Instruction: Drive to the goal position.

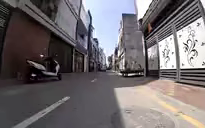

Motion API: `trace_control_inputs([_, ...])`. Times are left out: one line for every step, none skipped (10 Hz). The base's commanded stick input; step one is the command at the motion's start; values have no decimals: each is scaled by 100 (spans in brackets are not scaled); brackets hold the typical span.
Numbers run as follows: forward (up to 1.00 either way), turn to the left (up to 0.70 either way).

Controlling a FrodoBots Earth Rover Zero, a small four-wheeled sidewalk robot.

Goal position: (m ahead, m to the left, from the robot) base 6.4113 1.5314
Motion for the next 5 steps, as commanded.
trace_control_inputs([100,0])
trace_control_inputs([100,0])
trace_control_inputs([100,0])
trace_control_inputs([100,0])
trace_control_inputs([100,0])
